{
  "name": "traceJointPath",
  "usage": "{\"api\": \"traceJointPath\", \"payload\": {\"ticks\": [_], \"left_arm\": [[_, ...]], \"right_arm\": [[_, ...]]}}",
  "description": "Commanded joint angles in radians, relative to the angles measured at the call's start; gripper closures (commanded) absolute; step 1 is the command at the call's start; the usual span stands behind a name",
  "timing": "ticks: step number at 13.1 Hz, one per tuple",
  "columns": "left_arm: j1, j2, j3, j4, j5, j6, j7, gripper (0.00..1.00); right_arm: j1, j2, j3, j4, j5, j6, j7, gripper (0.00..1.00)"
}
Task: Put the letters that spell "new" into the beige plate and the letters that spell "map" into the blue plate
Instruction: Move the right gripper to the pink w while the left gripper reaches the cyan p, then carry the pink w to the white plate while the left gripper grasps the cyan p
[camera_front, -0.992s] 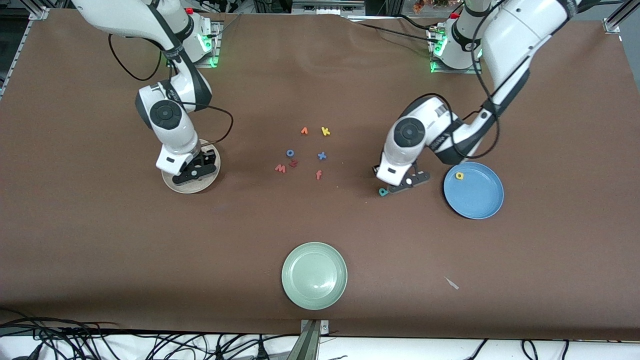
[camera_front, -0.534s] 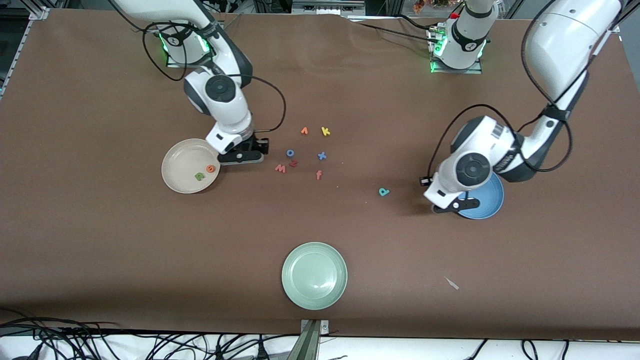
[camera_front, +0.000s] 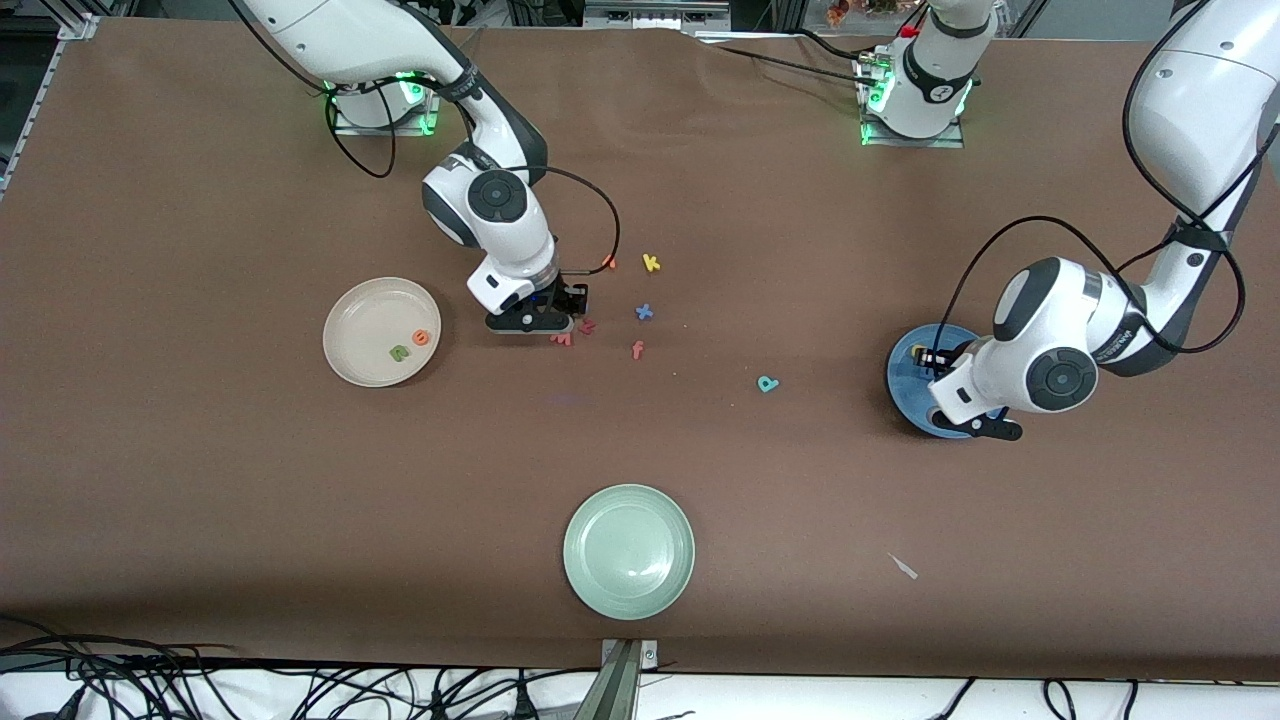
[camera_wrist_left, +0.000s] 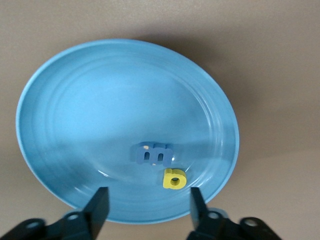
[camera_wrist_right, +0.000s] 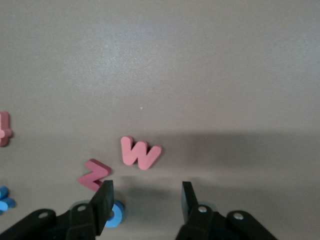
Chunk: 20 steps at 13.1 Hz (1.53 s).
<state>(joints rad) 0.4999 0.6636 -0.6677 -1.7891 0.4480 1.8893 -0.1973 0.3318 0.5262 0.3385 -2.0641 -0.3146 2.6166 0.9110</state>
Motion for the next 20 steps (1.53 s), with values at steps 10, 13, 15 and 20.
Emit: {"api": "traceJointPath", "payload": {"ticks": [10,13,15,20], "left_arm": [[-0.207,0.014,-0.036,0.073,-0.120,0.253,-0.641,0.00],[-0.282,0.047,-0.021,0.073,-0.104,0.358,-0.829,0.00],[-0.358,0.054,0.035,0.063,-0.081,0.398,-0.902,0.00],[-0.498,0.097,0.142,0.059,-0.032,0.470,-1.036,0.03]], "right_arm": [[0.023,0.081,-0.041,0.058,-0.070,0.075,0.020,0.38],[0.023,0.083,-0.041,0.058,-0.070,0.077,0.020,0.40],[0.023,0.083,-0.041,0.058,-0.074,0.077,0.019,0.42],[0.023,0.081,-0.042,0.056,-0.083,0.077,0.011,0.78]]}}
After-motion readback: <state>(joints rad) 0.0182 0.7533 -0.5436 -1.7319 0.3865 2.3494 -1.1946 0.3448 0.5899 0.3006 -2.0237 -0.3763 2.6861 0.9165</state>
